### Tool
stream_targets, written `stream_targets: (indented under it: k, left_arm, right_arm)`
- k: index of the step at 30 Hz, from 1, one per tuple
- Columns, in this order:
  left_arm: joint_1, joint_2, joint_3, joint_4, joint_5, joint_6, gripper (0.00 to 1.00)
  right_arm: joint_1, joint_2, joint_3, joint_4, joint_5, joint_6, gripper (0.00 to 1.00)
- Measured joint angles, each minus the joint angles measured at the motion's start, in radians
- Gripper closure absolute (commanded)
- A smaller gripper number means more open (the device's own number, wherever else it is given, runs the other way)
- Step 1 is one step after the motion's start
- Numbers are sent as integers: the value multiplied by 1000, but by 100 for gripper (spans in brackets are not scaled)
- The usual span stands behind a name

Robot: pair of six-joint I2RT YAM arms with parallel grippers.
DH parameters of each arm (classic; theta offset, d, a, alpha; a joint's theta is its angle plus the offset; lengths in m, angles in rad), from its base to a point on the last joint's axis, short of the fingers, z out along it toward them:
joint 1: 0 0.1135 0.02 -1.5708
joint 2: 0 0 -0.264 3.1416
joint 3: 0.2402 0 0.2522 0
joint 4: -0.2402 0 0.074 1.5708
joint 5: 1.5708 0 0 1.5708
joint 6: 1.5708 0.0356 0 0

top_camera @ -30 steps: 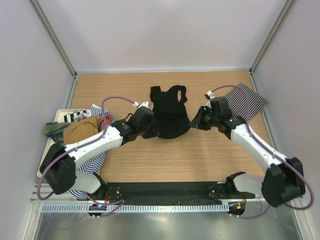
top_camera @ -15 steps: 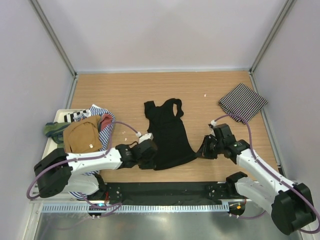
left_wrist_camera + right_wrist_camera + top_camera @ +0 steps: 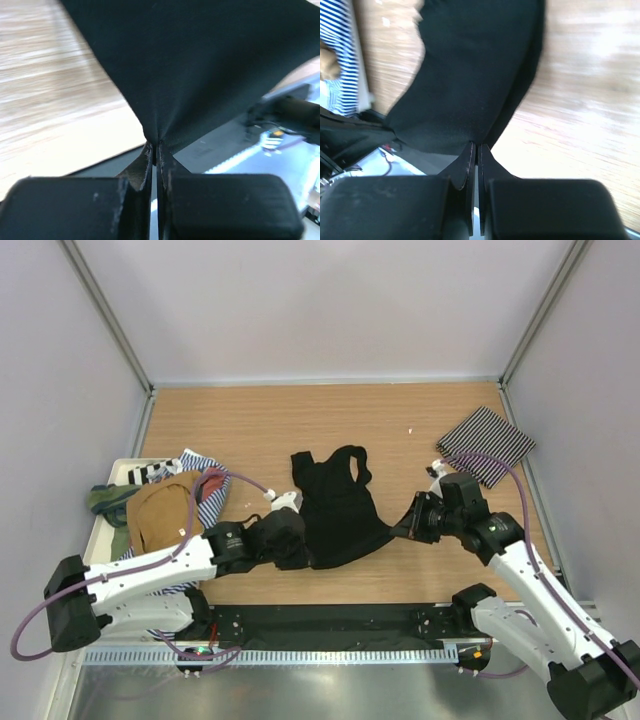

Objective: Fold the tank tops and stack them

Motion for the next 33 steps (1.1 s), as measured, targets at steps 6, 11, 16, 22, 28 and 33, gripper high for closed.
stream_targets:
  k: [6,11,16,22,28,33]
  left_arm:
    - [-61,-31,96,-60,-11,-3,100]
    - [-103,-50,129,-86,-23,-22,100]
    - [-137,-53,142,-93,-34,-37,100]
    - [-140,-81,142,-81,-34,-55,100]
    - [-142,-97,142,-59,-28,-75,100]
    - [-161,-76,142,-26,-16,-79,100]
  right_arm:
    - [0,-10,111,-61,18,-2,99]
    - [0,-17,192,-112,32,-4,99]
    - [0,-39,229,-138,41,-4,99]
    - [0,-38,252,-171,61,-4,99]
    - [1,-38,291,-172,71,-5,99]
    - [0,-39,302,-178,82,-5,99]
